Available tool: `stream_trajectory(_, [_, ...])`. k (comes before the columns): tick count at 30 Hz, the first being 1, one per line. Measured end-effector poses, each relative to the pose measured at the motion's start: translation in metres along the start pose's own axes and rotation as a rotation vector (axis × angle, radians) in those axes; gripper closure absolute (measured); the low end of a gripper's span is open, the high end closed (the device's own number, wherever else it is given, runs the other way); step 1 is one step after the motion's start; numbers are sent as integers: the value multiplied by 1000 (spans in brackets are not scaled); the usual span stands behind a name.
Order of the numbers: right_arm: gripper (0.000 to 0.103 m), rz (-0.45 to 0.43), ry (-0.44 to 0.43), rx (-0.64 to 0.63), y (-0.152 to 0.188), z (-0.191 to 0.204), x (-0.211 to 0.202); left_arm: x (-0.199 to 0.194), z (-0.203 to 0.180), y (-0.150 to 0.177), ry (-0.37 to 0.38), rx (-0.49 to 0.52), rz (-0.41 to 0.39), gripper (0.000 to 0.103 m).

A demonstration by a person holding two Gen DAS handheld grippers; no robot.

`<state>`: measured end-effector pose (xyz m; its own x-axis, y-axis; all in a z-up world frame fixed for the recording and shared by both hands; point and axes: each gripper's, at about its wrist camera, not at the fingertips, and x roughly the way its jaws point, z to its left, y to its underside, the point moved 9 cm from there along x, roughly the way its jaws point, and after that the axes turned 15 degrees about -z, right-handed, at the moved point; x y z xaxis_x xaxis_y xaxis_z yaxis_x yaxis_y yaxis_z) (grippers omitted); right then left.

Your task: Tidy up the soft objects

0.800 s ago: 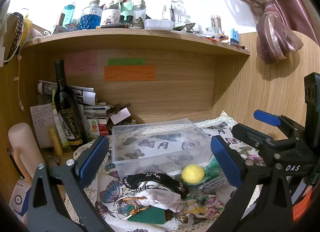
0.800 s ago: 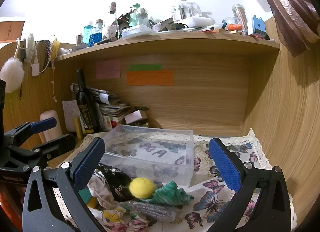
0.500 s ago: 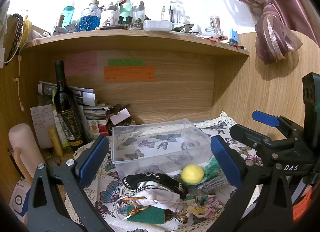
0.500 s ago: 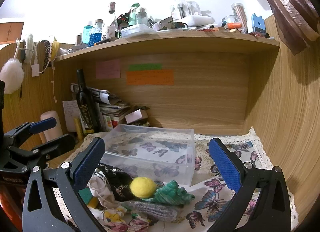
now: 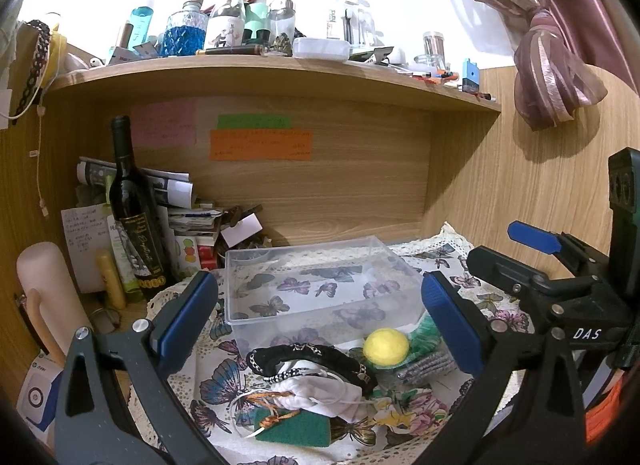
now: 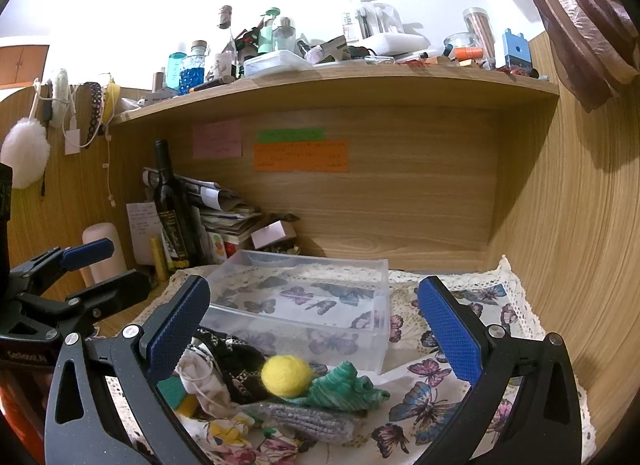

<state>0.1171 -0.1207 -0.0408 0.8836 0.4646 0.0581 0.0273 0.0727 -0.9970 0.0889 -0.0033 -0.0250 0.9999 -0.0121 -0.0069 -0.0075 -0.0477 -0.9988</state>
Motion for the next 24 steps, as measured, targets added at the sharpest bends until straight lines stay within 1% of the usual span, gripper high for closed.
stream_trajectory(24, [0,-8,-6,8,-5,4,-3,-1,-2,-2,-2,2,-6,0])
